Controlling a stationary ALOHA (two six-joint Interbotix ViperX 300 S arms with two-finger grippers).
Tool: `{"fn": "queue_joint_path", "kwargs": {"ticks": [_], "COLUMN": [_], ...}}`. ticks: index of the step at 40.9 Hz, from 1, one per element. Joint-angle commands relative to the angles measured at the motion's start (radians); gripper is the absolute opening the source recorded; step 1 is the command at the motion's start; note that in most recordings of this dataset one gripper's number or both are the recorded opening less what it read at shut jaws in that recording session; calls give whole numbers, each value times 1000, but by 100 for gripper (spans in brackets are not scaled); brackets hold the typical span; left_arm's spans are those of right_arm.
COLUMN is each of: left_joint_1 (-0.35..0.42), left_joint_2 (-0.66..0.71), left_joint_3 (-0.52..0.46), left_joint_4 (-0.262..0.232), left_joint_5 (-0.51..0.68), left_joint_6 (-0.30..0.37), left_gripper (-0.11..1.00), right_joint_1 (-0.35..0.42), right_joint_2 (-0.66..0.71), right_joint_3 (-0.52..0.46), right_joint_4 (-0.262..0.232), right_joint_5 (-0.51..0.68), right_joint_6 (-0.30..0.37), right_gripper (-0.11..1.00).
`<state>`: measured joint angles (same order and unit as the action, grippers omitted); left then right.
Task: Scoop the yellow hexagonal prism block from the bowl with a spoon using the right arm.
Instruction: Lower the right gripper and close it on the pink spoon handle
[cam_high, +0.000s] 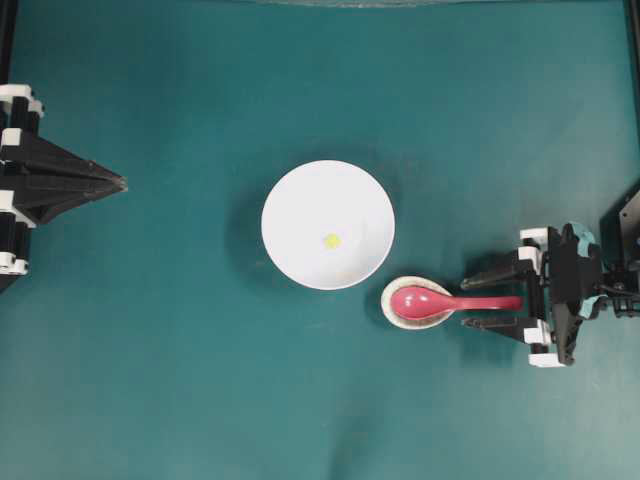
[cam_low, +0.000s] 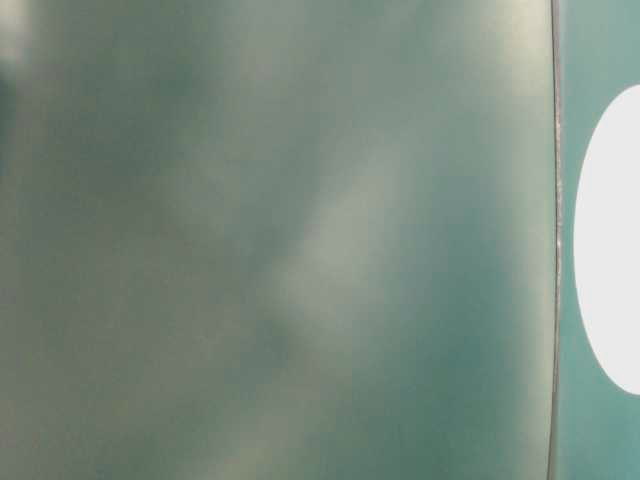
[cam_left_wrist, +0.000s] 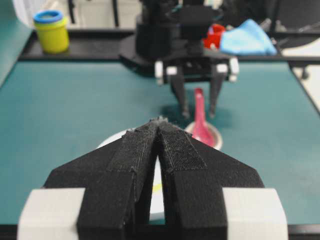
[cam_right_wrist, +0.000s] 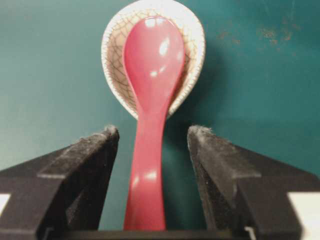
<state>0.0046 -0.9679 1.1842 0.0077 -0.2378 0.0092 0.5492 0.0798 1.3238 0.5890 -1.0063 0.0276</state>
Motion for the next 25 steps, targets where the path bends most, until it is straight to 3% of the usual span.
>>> {"fn": "queue_joint_path", "kwargs": {"ticks": [1, 10, 25], "left_joint_1": [0, 0, 0], "left_joint_2": [5, 5, 5], "left_joint_3": [-31, -29, -29], "left_joint_4": [3, 2, 3], "left_joint_5": [-9, -9, -9], "left_joint_6": [2, 0, 0], "left_gripper": [1, 1, 1], "right_joint_1": [6, 5, 5], "right_joint_2": [-11, -11, -11], "right_joint_3": [-8, -14, -14], "right_joint_4": [-5, -3, -3], "right_joint_5": [-12, -28, -28], "right_joint_6": [-3, -41, -44], "right_gripper": [59, 55, 55]}}
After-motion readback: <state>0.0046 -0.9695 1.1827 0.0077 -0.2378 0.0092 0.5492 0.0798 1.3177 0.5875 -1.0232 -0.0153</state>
